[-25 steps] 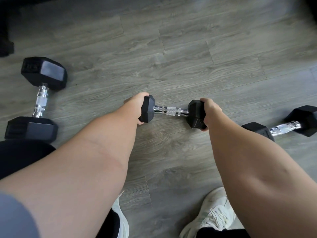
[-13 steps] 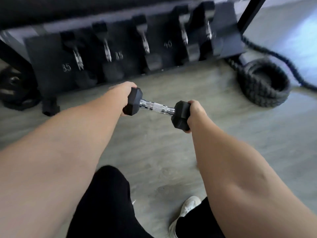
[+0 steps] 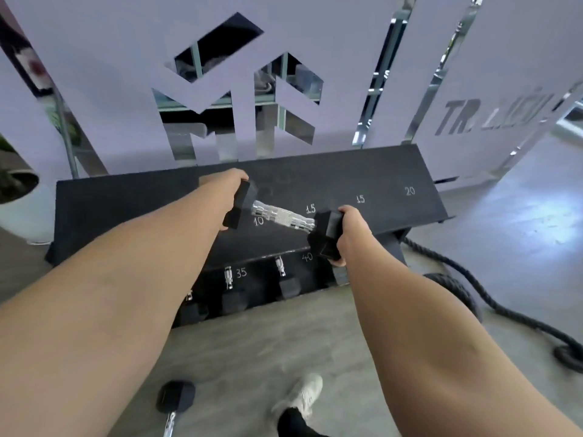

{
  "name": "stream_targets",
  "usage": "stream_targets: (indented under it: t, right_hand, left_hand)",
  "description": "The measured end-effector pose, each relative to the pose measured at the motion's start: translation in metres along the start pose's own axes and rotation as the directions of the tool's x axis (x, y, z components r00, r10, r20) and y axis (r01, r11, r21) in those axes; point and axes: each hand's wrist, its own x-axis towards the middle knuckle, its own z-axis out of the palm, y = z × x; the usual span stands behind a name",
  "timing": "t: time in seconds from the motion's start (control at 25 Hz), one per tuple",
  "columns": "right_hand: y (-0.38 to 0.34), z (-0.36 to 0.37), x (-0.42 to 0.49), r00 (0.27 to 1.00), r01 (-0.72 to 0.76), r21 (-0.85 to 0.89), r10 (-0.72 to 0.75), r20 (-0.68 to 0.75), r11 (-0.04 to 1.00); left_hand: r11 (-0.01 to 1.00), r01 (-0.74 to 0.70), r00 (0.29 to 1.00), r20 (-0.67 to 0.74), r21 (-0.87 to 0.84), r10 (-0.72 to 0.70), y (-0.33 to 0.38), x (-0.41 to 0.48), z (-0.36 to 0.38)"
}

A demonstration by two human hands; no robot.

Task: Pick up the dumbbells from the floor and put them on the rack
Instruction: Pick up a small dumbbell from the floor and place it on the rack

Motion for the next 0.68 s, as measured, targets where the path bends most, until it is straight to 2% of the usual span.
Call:
stream_targets:
  t: [0.16, 0.32, 0.44, 0.56, 0.68]
  right_hand:
    - [-0.032, 0.052, 0.084, 0.998, -0.064, -0.003, 0.064, 0.009, 0.998]
    - [-0.063, 0.096, 0.162, 0.984, -0.178, 0.017, 0.178, -0.03, 0.984]
    - [-0.078, 0.12, 0.203, 0.96, -0.266, 0.11, 0.273, -0.053, 0.958]
    - [-0.079, 0.133, 0.241, 0.937, -0.321, 0.205, 0.342, -0.073, 0.924]
    - [-0.066, 0.143, 0.289, 0.883, -0.411, 0.307, 0.459, -0.1, 0.858]
  left_hand:
    - [0.994, -0.099, 0.994, -0.03, 0.035, 0.1, 0.06, 0.074, 0.044]
    - [0.986, -0.078, 0.996, -0.028, 0.146, 0.082, 0.113, 0.144, 0.103]
    - [0.968, -0.094, 0.992, -0.056, 0.231, 0.11, 0.148, 0.187, 0.143]
    - [0.924, -0.137, 0.989, -0.002, 0.356, 0.147, 0.164, 0.229, 0.186]
    - [0.861, -0.156, 0.988, 0.078, 0.484, 0.135, 0.16, 0.281, 0.234]
